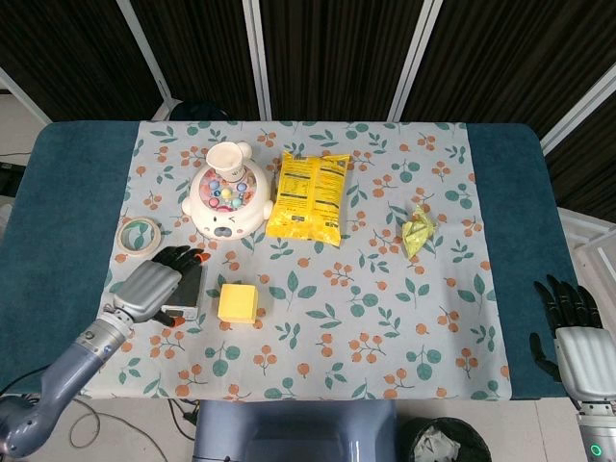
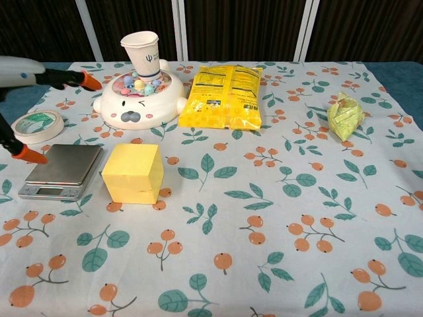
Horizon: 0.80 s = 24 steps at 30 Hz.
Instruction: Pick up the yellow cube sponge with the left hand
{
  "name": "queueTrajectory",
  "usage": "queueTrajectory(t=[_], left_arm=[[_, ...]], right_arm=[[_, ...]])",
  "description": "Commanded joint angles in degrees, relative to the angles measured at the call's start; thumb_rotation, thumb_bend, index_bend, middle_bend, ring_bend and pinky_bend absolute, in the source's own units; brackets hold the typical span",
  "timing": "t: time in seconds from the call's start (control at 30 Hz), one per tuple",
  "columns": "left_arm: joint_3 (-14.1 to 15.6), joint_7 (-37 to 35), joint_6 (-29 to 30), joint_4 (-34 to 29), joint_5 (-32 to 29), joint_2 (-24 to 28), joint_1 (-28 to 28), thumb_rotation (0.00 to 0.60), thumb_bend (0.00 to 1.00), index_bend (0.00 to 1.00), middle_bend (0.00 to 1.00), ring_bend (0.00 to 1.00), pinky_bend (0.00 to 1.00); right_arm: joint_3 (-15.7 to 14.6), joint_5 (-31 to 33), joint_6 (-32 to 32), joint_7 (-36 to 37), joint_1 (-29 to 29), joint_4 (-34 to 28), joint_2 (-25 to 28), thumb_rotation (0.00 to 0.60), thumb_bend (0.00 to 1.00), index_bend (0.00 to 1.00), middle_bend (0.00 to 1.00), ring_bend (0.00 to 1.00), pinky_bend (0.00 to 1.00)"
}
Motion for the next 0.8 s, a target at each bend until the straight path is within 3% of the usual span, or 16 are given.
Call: queueTrajectory(t=[0.03,0.37,0.53,0.8], left_arm=[[0.5,3.5,-0.5,1.3,-3.9,-4.7,-2.4,0.6,0.01,0.01,0.05,0.0,0.08],[1.2,11.9,1.4,4.3,-11.1,-12.4,-6.2,0.6,0.02,0.01,0.07,0.0,0.09],[1.4,15.3,1.1,6.1,-14.3,-15.9,-8.8,0.6,0.06,0.02,0.11,0.01,0.15],[2.3,19.0,4.6,8.0,-15.4,-19.2,-10.1,0.6,0.33,0.1,0.31,0.2,0.38]], right_arm=[[0.1,0.2,0.1,0.2,-0.1,0.1,0.1,0.6,0.56,0.0,0.03,0.0,0.01],[0.3,0.5,-0.1,0.7,0.1,0.5,0.1,0.6,0.56,0.0,0.03,0.0,0.01],[0.3,0.3,-0.1,0.6,0.1,0.4,0.0,0.6,0.56,0.0,0.03,0.0,0.01],[0.2,0.2,-0.3,0.8,0.3,0.6,-0.1,0.6,0.56,0.0,0.03,0.0,0.01]])
